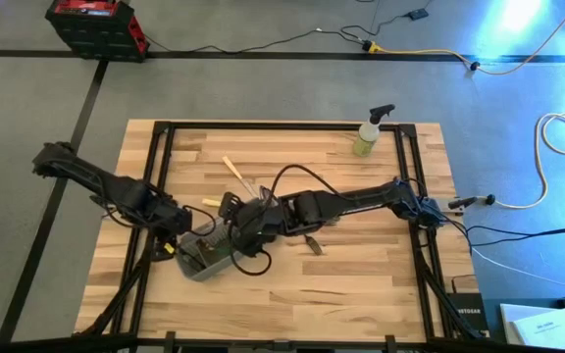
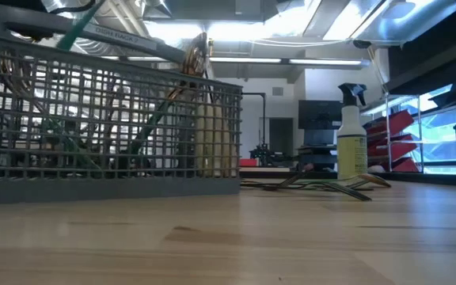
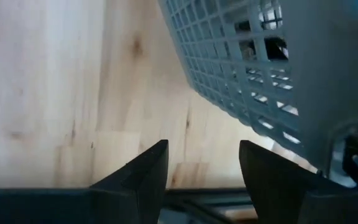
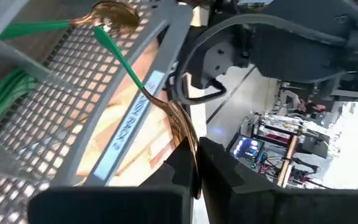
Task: Sort silverware
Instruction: Put the spoon into the silverware tray
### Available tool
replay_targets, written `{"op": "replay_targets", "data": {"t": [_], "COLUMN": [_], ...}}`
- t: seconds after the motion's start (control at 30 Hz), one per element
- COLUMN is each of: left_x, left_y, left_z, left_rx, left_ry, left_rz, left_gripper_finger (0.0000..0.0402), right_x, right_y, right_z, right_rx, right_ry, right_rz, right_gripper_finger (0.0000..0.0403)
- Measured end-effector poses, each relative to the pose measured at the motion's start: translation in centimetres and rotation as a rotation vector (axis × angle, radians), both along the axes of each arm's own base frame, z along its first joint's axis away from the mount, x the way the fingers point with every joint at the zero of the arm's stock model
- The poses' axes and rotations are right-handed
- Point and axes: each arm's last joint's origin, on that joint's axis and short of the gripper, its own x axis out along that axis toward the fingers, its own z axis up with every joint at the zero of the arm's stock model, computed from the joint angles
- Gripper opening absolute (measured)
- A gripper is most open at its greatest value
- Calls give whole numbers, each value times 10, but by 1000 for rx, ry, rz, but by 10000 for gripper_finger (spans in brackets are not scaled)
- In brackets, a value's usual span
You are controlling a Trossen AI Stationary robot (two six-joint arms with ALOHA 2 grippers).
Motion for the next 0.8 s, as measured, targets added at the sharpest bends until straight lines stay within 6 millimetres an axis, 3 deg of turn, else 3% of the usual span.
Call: {"op": "replay_targets", "data": {"t": [0.4, 0.8], "left_x": [28, 37], "left_y": [-10, -12], "left_z": [-6, -4], "left_rx": [24, 45], "left_ry": [-141, -239], "left_rz": [-46, -38], "left_gripper_finger": [181, 181], "right_x": [-9, -13], "right_y": [7, 9], "right_z": [-7, -11], "right_rx": [-6, 3], "right_ry": [92, 140], "right_rz": [-4, -16], "right_gripper_finger": [0, 0]}}
